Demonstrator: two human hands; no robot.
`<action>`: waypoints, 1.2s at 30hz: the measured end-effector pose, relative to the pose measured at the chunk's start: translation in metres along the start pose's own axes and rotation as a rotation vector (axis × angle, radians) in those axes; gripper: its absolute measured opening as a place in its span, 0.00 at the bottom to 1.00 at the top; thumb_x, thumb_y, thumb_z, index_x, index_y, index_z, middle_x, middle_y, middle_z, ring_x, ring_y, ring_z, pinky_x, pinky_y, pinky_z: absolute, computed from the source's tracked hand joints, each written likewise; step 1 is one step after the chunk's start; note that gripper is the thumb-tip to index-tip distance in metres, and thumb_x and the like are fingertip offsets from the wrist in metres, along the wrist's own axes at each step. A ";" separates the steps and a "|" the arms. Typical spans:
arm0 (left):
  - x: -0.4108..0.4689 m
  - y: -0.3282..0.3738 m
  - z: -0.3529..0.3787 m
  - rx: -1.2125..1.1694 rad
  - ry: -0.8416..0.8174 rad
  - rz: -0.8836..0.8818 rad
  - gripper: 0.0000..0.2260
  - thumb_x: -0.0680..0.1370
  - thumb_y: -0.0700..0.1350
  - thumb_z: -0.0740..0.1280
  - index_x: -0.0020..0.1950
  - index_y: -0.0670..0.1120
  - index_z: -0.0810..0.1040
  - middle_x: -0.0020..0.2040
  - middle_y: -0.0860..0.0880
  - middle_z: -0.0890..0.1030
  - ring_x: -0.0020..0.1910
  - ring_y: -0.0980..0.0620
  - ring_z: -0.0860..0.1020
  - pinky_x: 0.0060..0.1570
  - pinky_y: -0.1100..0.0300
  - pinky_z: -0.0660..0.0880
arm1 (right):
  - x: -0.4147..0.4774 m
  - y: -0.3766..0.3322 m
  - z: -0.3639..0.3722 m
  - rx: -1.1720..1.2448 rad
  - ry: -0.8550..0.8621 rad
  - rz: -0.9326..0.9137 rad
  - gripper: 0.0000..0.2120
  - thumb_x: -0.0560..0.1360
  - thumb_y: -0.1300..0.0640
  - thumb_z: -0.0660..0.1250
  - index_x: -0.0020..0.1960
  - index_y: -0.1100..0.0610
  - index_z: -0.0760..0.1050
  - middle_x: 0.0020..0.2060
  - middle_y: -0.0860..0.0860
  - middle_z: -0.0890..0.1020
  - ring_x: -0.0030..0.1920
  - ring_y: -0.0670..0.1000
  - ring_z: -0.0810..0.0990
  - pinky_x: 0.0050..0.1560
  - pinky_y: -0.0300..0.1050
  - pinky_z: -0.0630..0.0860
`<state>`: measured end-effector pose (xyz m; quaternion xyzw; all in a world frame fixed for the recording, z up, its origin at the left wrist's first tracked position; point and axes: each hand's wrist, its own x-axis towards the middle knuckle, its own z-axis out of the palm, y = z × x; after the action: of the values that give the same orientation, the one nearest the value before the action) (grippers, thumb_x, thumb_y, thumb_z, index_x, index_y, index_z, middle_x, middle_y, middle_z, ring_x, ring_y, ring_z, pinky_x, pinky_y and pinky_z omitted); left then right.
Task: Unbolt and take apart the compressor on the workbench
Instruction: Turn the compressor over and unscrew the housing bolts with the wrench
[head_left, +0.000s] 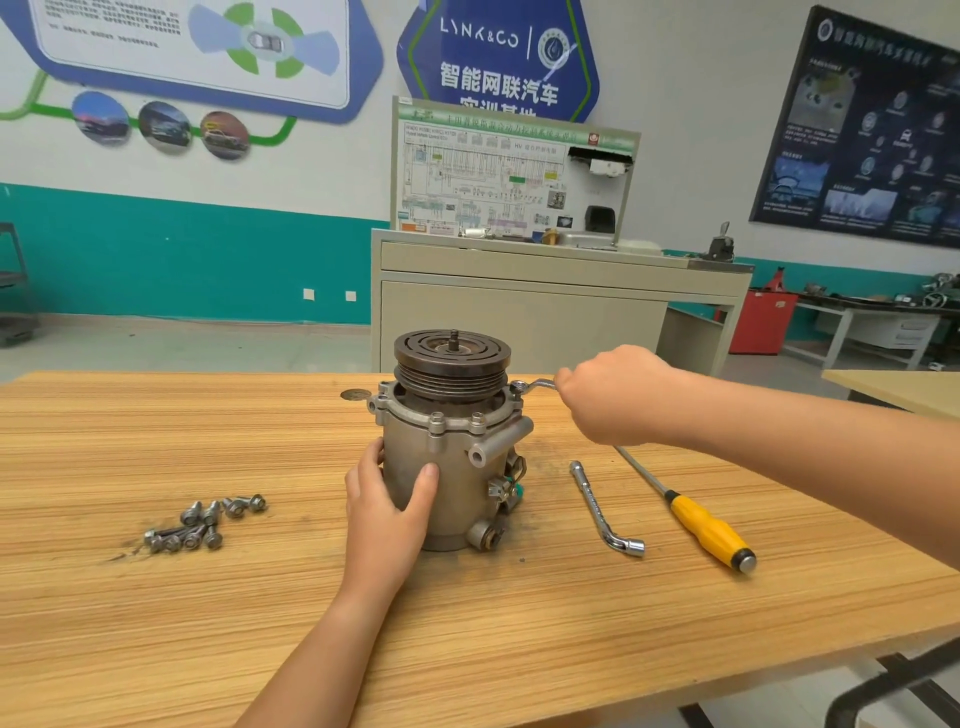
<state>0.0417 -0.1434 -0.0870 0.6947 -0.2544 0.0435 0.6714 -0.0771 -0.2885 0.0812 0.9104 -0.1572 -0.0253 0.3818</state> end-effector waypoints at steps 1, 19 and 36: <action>0.000 0.000 0.000 -0.002 -0.001 -0.001 0.27 0.76 0.51 0.66 0.73 0.51 0.61 0.61 0.55 0.62 0.61 0.58 0.64 0.61 0.61 0.61 | 0.002 0.004 0.002 -0.039 0.003 -0.010 0.10 0.77 0.63 0.55 0.56 0.59 0.70 0.29 0.49 0.67 0.27 0.47 0.66 0.24 0.39 0.61; 0.001 0.000 0.001 0.040 0.004 0.013 0.28 0.76 0.52 0.65 0.74 0.50 0.60 0.62 0.56 0.62 0.61 0.59 0.63 0.61 0.63 0.60 | 0.056 0.005 0.053 0.454 0.481 0.193 0.12 0.81 0.62 0.52 0.61 0.60 0.68 0.46 0.56 0.81 0.45 0.58 0.78 0.48 0.48 0.69; 0.002 0.001 0.000 0.055 -0.006 0.003 0.29 0.76 0.52 0.65 0.74 0.48 0.60 0.70 0.47 0.63 0.68 0.51 0.63 0.64 0.59 0.60 | -0.003 -0.010 0.005 0.227 0.119 0.107 0.11 0.77 0.65 0.56 0.57 0.58 0.71 0.30 0.49 0.63 0.30 0.49 0.66 0.27 0.41 0.62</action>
<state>0.0428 -0.1439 -0.0859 0.7127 -0.2562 0.0493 0.6511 -0.0779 -0.2845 0.0710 0.9379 -0.1845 0.0673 0.2859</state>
